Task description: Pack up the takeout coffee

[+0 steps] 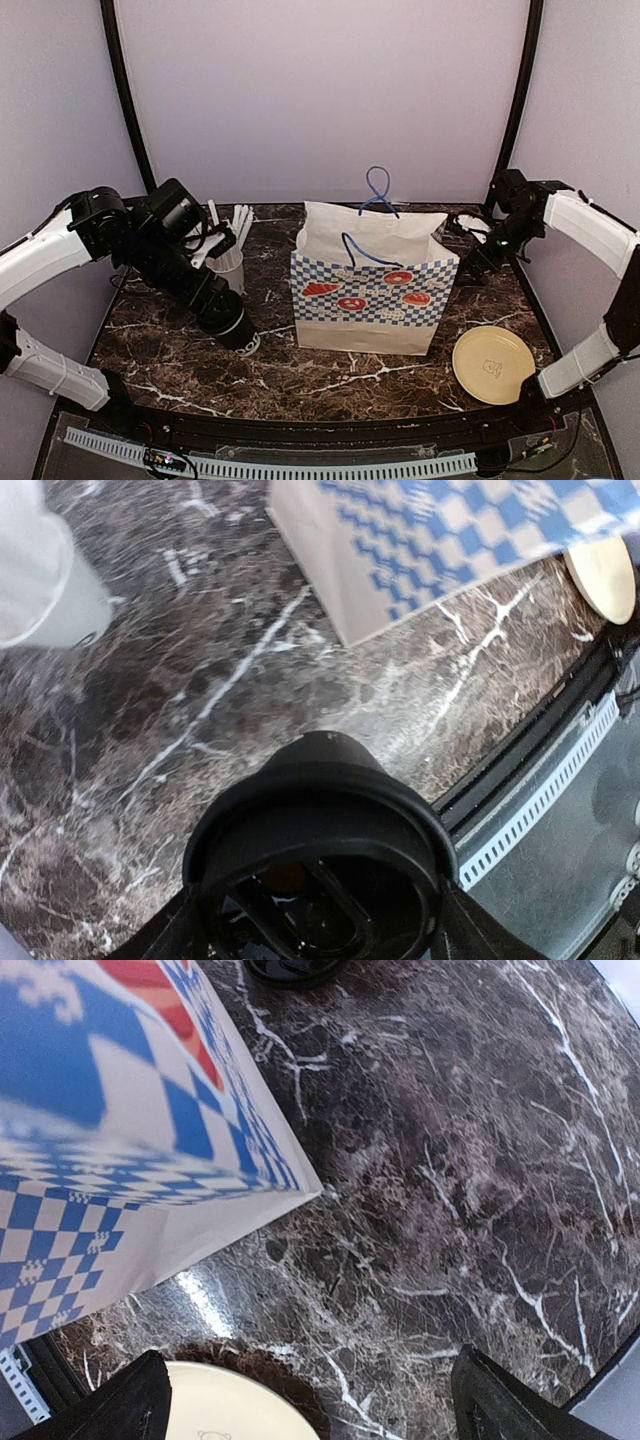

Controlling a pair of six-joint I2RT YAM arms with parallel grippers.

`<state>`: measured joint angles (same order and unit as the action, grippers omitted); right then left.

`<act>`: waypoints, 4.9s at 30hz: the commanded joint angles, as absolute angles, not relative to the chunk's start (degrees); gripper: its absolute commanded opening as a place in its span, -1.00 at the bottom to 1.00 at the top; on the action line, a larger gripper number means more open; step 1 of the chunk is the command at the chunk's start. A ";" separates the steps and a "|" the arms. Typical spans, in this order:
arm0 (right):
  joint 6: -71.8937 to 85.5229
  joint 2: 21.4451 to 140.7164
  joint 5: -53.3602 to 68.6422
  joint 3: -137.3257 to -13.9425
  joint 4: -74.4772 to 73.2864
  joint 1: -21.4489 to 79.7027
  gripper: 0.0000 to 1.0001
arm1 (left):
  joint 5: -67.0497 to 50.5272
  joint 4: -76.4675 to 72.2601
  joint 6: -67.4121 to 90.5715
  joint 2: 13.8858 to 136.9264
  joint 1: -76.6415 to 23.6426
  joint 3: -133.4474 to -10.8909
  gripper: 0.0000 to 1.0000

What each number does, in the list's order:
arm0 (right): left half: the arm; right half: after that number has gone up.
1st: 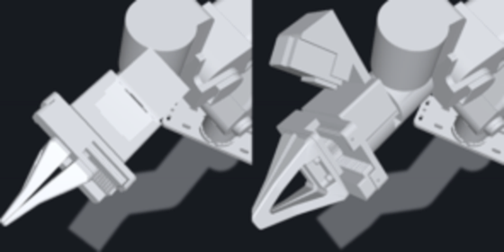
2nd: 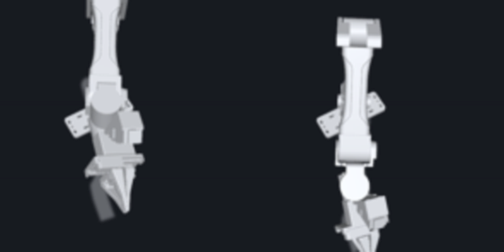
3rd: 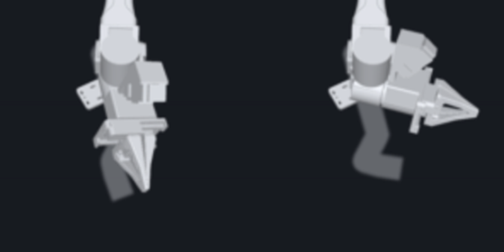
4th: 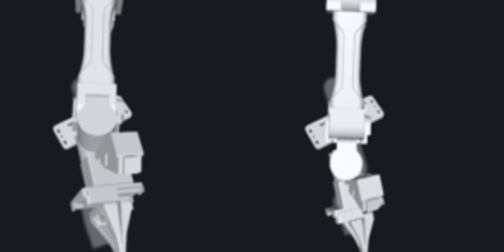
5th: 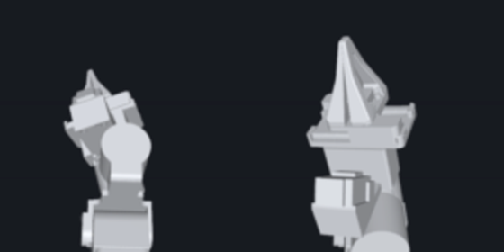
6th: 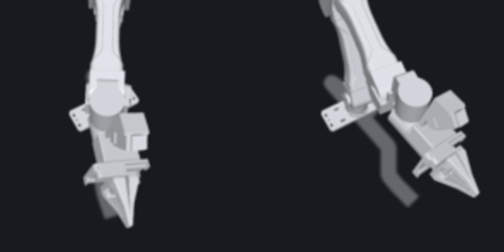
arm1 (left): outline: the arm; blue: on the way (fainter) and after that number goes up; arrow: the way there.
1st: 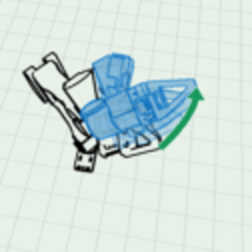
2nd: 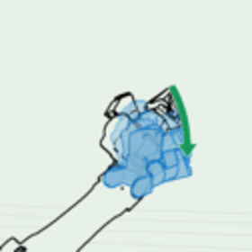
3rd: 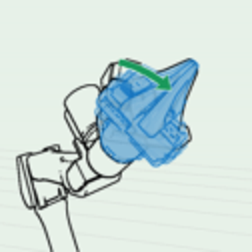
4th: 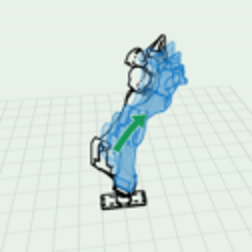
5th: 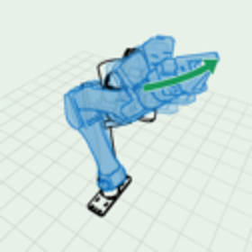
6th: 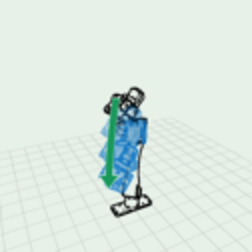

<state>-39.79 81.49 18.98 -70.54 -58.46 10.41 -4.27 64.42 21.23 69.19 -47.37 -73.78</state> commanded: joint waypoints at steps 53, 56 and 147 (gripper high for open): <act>-49.82 57.18 43.83 -75.83 -77.26 32.77 0.70 | 20.93 47.23 18.24 66.20 -54.16 -81.10 0.93; -48.97 60.44 41.24 -81.10 -75.99 41.12 0.67 | 19.34 47.58 20.77 67.61 -52.13 -80.86 0.91; -42.88 81.09 33.33 -129.20 -72.34 46.24 0.30 | -3.66 45.67 -8.73 93.83 -42.27 -115.34 0.86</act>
<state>-44.86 86.32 36.12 -134.02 -74.83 48.29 11.73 42.24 -3.60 86.61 -43.27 -110.04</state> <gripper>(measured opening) 0.707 0.928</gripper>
